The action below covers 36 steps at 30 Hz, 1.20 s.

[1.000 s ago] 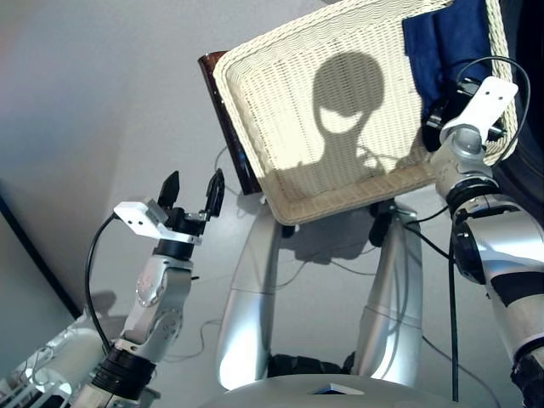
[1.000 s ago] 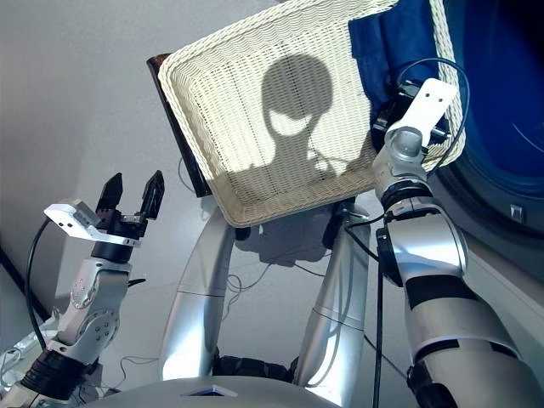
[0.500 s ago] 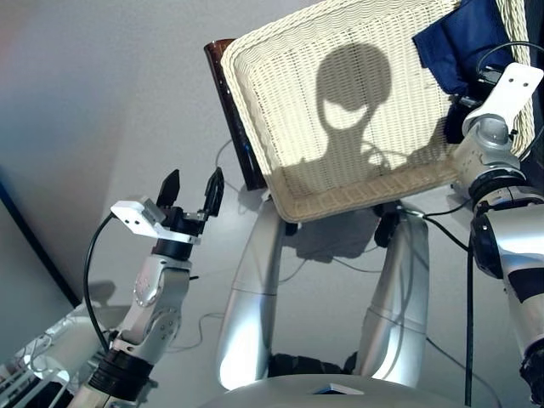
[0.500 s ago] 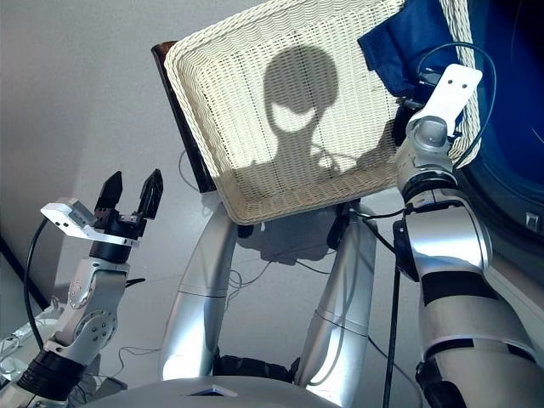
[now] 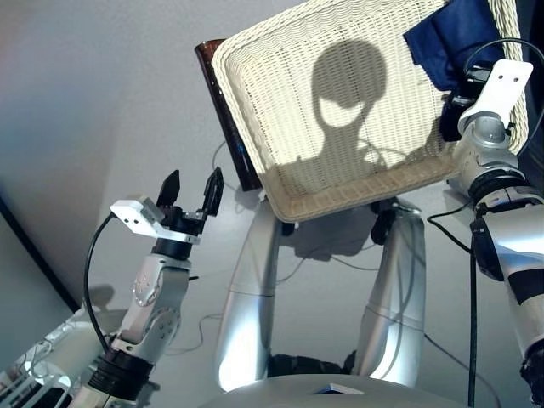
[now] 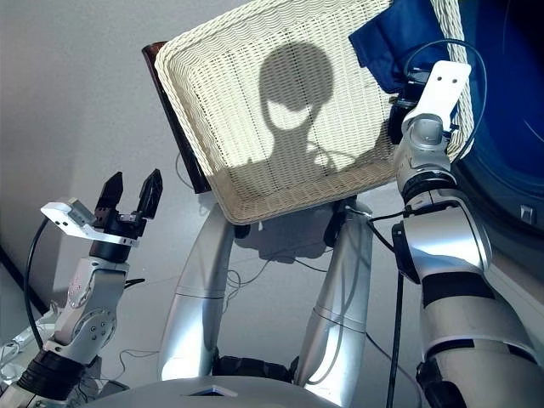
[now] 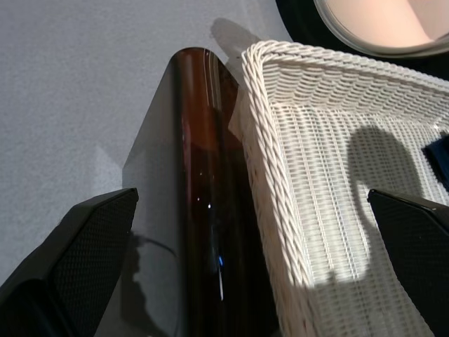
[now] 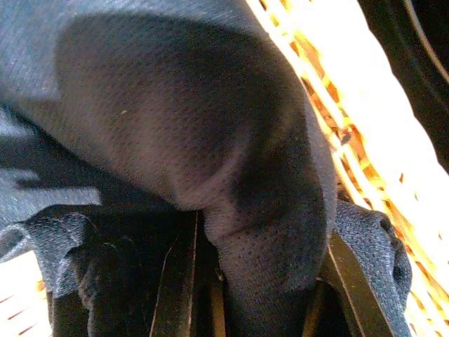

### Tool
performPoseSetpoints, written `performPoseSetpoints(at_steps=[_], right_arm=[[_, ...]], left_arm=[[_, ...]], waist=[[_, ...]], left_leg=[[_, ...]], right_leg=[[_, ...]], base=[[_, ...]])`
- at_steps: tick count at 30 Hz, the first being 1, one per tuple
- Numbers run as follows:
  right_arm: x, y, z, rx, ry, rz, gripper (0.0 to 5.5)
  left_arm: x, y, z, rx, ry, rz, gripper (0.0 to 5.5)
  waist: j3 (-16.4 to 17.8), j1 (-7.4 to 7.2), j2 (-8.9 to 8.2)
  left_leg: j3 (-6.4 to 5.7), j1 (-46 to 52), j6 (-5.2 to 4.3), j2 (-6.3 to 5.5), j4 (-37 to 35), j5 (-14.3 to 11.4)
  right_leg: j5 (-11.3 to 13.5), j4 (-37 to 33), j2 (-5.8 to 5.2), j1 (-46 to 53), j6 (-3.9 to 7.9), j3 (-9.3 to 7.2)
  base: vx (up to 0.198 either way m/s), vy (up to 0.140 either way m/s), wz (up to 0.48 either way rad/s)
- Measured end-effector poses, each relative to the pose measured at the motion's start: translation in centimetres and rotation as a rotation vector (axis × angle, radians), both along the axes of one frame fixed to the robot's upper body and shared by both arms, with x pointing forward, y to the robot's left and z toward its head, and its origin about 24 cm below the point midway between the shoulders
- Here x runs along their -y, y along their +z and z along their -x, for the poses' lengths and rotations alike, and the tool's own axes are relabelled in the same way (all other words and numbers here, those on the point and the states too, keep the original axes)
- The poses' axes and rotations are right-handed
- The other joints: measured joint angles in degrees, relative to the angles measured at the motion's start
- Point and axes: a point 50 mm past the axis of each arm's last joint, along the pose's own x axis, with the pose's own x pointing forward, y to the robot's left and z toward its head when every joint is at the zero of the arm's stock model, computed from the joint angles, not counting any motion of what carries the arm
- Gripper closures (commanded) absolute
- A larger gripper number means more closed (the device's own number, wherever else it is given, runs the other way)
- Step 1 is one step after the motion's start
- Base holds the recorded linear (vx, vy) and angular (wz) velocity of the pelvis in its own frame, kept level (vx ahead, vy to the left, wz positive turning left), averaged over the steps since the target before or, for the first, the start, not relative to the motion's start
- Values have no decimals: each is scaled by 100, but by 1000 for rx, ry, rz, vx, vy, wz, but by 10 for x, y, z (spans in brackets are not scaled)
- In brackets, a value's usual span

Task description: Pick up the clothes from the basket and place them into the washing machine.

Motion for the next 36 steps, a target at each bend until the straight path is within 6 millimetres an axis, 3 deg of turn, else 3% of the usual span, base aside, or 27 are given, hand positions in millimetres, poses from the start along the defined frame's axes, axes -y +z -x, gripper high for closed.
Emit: performPoseSetpoints(at_steps=[9, 15, 19, 26, 31, 36], right_arm=[[-24, 0, 20, 324, 74, -231, 550], [-16, 3, 39, 447, 61, -278, 550], [-19, 2, 40, 462, 98, -328, 550], [-33, 5, 43, 567, 167, -451, 550], [-22, 14, 44, 703, 55, -660, 550], [9, 47, 31, 729, -73, -730, 550]], left_arm=[[1, 0, -2, 3, 3, 5, 0], [-1, -4, -2, -10, 7, 1, 0], [-1, -4, -1, -10, 8, 1, 0], [-2, -3, -1, -6, 4, -3, 0], [-2, -4, -1, -8, 2, -3, 0], [6, -10, 0, -29, -36, -3, 0]], waist=[[56, -267, -70], [42, -283, -75], [38, -266, -74], [-38, -241, -56], [-175, -213, 38], [-336, -115, 210]], left_leg=[[38, 320, -5, 86, -28, -36], [74, 467, 51, 105, -129, -49], [97, 499, -6, 110, -163, -39], [106, 608, -10, 111, -209, -43], [101, 602, -8, 104, -213, -42], [107, 585, -9, 99, -220, -40]], right_leg=[[5, -66, 83, 304, -15, 13], [19, -186, 86, 427, 3, 18], [36, -176, 90, 430, -26, 17], [21, -207, 89, 527, -26, 17], [21, -220, 82, 527, -23, 19], [15, -207, 79, 502, -17, 20]], base=[[0, 0, 0], [0, 0, 0], [0, 0, 0], [0, 0, 0], [0, 0, 0], [0, 0, 0]])
